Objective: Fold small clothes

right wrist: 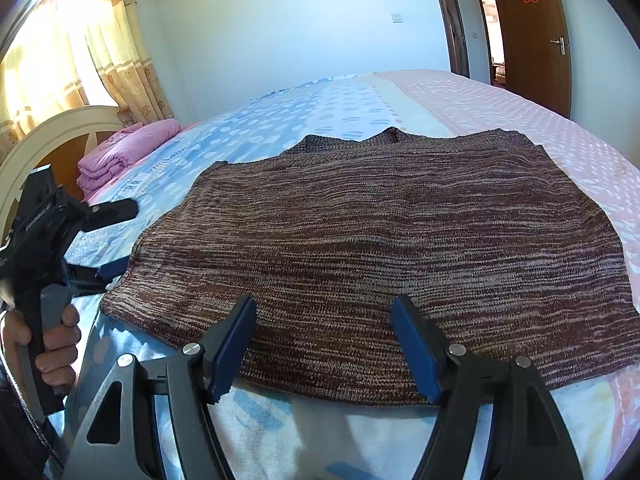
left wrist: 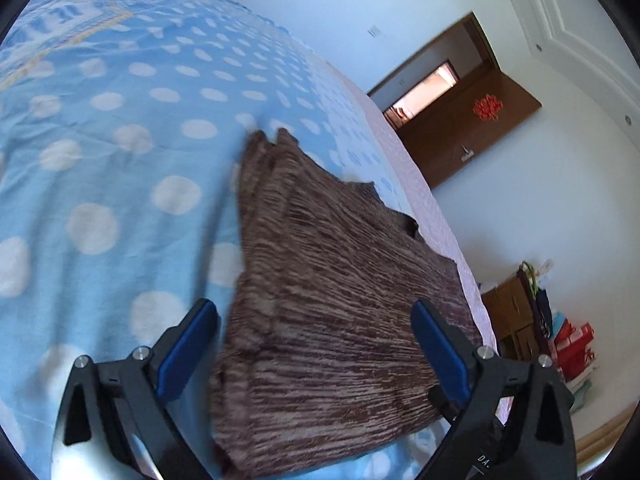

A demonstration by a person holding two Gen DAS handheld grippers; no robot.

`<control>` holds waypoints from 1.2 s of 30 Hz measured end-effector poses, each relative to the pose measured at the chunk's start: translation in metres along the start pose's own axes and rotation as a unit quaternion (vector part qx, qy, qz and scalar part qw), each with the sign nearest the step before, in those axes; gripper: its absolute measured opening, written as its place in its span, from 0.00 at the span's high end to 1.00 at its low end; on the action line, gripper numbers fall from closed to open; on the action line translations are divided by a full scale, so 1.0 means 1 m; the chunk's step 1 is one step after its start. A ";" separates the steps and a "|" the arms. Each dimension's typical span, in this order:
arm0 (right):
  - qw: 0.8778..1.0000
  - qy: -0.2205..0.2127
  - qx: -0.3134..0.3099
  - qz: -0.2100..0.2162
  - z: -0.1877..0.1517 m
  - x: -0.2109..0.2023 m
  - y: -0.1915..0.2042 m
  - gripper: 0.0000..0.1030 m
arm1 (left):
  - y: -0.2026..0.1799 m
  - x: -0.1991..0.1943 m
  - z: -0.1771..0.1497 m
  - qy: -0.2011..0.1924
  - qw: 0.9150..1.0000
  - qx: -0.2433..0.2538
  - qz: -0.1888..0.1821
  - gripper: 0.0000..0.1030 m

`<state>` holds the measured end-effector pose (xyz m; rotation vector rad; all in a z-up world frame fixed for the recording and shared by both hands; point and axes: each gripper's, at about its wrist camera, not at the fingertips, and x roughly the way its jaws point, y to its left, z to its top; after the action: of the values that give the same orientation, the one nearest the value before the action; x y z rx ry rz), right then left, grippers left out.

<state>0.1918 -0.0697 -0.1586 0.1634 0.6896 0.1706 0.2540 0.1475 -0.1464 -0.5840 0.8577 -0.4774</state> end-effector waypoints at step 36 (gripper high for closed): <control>0.999 -0.005 0.008 -0.044 0.061 -0.003 0.010 0.07 | -0.009 0.016 0.004 -0.016 0.998 -0.003 0.068 0.68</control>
<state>0.2281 -0.0664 -0.1084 0.1498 0.6861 0.0804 0.2653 0.1324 -0.1472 -0.5331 0.8618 -0.3408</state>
